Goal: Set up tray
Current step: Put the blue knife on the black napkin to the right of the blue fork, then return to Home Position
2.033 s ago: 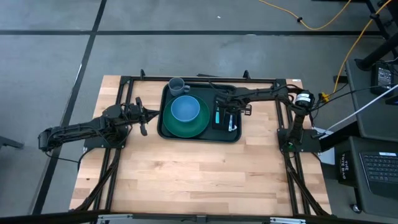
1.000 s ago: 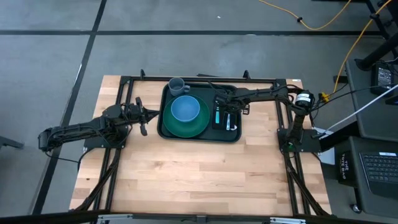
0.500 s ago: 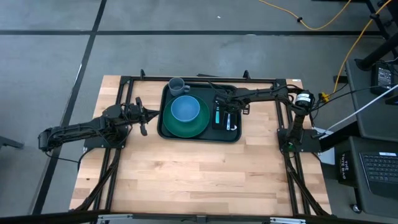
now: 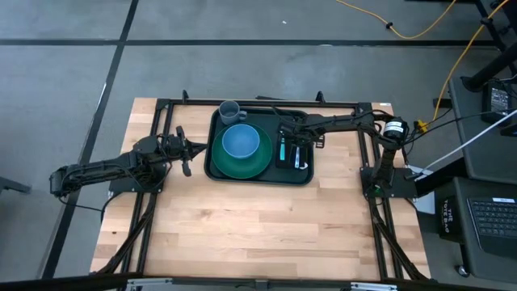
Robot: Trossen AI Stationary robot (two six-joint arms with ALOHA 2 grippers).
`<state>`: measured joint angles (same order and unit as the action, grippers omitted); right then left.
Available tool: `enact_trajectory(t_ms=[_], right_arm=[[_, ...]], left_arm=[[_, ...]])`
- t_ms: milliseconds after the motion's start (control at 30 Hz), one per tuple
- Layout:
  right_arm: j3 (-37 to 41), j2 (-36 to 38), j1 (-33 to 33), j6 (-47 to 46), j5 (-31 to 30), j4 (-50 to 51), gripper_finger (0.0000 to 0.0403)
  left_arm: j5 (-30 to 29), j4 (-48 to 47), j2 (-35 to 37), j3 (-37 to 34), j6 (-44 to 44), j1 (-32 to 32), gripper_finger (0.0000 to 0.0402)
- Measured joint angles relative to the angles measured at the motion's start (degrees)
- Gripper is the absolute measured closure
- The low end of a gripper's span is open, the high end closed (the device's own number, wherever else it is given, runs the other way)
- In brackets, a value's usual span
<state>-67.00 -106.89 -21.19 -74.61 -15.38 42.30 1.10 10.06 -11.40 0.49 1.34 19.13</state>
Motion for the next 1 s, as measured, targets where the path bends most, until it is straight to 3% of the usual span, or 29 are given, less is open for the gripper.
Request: enact_trajectory(t_ms=[700,1000], right_arm=[[0.0,0.0,0.0,0.1,0.0,0.0,0.0358],[0.0,0.0,0.0,0.2,0.0,0.0,0.0312]], left_arm=[[0.0,0.0,0.0,0.0,0.0,0.0,0.0398],[0.0,0.0,0.0,0.0,0.0,0.0,0.0398]])
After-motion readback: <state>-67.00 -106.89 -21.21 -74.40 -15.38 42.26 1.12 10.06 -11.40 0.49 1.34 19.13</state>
